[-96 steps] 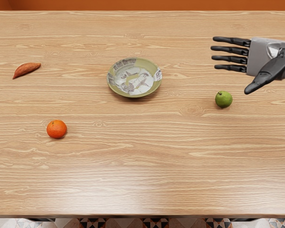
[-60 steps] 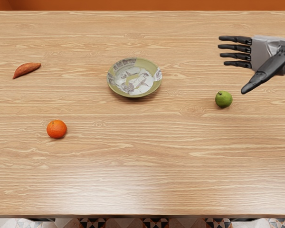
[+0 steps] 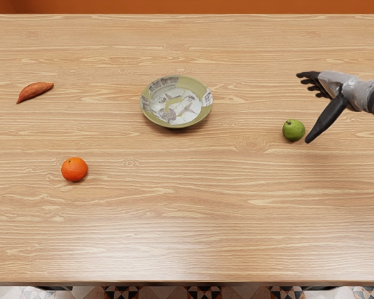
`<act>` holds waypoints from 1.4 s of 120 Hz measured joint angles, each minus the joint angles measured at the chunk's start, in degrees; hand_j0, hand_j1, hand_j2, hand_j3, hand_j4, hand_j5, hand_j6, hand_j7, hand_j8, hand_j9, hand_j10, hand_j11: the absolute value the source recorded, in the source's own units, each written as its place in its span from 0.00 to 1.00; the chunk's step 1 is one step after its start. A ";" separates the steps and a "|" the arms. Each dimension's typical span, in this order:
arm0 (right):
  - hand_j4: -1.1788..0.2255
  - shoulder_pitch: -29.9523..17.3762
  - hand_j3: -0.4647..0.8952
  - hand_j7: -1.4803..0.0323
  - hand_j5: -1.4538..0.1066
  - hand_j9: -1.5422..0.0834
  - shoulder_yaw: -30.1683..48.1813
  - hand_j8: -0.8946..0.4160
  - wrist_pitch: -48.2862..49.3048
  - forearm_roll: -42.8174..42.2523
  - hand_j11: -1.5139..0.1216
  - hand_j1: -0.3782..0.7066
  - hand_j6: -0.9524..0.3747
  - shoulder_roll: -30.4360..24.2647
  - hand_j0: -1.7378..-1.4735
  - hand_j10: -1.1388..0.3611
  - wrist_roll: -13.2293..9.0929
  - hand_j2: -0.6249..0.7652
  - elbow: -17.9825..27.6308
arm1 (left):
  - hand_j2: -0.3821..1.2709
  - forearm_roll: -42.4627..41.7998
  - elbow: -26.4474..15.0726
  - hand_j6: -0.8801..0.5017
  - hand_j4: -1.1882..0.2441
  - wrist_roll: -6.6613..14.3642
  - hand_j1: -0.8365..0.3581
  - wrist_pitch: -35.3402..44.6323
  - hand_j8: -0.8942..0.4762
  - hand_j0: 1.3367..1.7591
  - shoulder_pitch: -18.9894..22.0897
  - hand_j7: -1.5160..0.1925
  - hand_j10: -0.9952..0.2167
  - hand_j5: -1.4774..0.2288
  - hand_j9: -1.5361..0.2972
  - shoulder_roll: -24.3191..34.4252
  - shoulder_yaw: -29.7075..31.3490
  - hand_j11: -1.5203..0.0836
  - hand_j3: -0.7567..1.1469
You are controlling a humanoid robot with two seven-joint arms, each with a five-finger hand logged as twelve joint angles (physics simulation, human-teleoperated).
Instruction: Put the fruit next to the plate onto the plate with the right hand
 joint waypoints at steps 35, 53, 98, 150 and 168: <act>0.73 -0.25 0.34 0.85 0.80 0.83 -4.62 0.56 -12.34 -4.38 0.80 0.19 0.60 1.06 0.30 0.65 -4.74 0.43 5.25 | 0.23 -0.02 0.00 0.62 0.82 0.00 0.97 0.00 0.64 0.76 0.00 0.87 0.80 0.85 0.82 0.00 -0.01 0.93 0.40; 0.69 -0.22 0.34 0.80 0.76 0.78 -7.14 0.52 -17.17 -5.23 0.76 0.25 0.56 2.18 0.30 0.62 -5.15 0.42 6.21 | 0.23 0.01 0.00 0.62 0.82 0.00 0.97 0.00 0.64 0.76 0.00 0.87 0.80 0.85 0.82 0.00 -0.01 0.93 0.40; 0.65 0.15 0.34 0.76 0.72 0.74 -9.31 0.48 -22.27 -7.99 0.72 0.31 0.52 7.10 0.30 0.58 -7.58 0.41 5.23 | 0.23 -0.01 0.00 0.62 0.82 0.00 0.97 0.00 0.64 0.76 0.00 0.87 0.80 0.85 0.82 0.00 -0.02 0.93 0.40; 0.64 -0.71 0.34 0.74 0.70 0.73 -12.93 0.47 -30.27 -8.53 0.71 0.33 0.51 10.18 0.30 0.57 -7.76 0.41 2.33 | 0.23 0.00 0.00 0.62 0.82 0.00 0.97 0.00 0.64 0.76 0.00 0.87 0.80 0.85 0.82 0.00 -0.02 0.93 0.40; 0.64 -0.77 0.34 0.74 0.70 0.72 -14.01 0.47 -31.72 -9.50 0.70 0.34 0.50 11.88 0.30 0.57 -7.76 0.41 0.88 | 0.23 0.00 0.00 0.62 0.81 0.00 0.97 0.00 0.64 0.76 0.00 0.87 0.80 0.85 0.82 0.00 -0.01 0.93 0.40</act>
